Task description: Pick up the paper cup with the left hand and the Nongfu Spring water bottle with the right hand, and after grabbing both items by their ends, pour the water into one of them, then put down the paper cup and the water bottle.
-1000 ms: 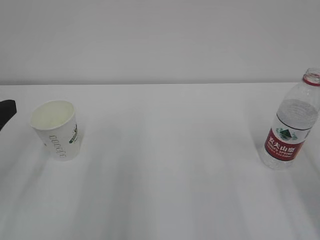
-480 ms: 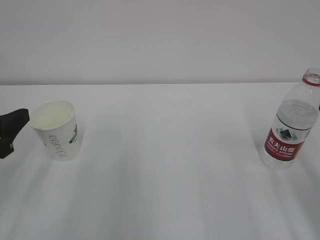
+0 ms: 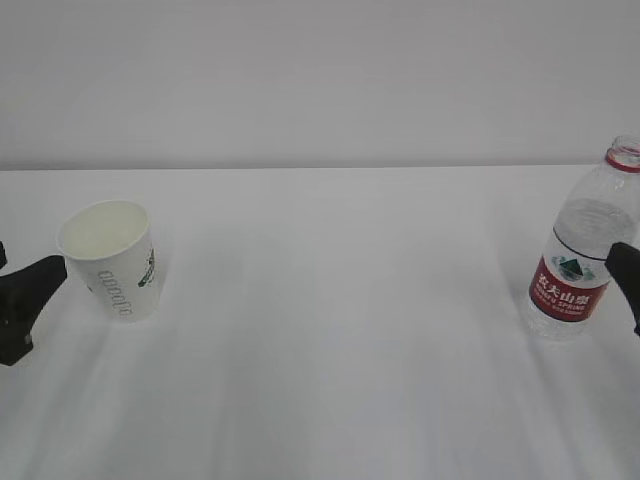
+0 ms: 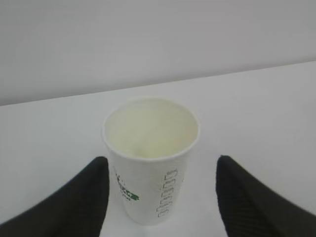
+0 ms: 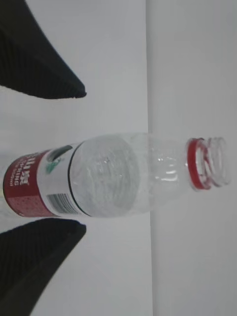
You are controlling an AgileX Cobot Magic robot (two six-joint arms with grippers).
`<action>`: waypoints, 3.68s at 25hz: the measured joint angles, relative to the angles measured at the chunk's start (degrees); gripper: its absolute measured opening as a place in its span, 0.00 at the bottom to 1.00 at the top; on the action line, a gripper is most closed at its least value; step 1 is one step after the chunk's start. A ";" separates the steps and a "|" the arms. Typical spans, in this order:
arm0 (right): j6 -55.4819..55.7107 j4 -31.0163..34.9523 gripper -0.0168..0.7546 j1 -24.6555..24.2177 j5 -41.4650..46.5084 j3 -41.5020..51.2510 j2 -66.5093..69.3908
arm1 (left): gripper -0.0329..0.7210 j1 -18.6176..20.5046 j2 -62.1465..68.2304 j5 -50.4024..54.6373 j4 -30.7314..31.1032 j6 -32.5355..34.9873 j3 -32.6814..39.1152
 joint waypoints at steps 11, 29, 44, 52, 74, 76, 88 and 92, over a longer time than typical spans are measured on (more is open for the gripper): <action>-0.18 -1.84 0.76 0.00 -5.93 2.20 5.62 | 0.70 0.00 12.88 -8.26 -0.54 0.00 4.42; -5.05 5.03 0.76 0.00 -17.12 5.24 18.99 | 0.70 0.00 13.65 -8.51 1.42 0.00 4.42; -5.78 3.64 0.77 0.00 -17.48 3.54 20.06 | 0.76 0.00 13.65 -8.51 4.50 0.00 2.73; -8.71 3.25 0.81 0.00 -17.61 1.10 20.85 | 0.83 0.00 13.65 -8.61 5.28 0.00 2.00; -8.79 4.34 0.81 0.00 -17.96 -8.03 34.84 | 0.83 0.00 13.65 -8.61 3.94 0.00 2.00; -8.79 4.34 0.81 0.00 -17.96 -8.61 35.19 | 0.83 0.00 13.65 -8.61 3.94 0.00 2.00; -7.82 3.90 0.81 0.00 -17.96 -14.89 40.17 | 0.83 0.00 13.65 -8.61 3.94 0.00 2.00; -7.21 3.90 0.81 0.00 -17.70 -16.41 40.56 | 0.83 0.00 13.65 -8.61 3.94 0.00 2.00</action>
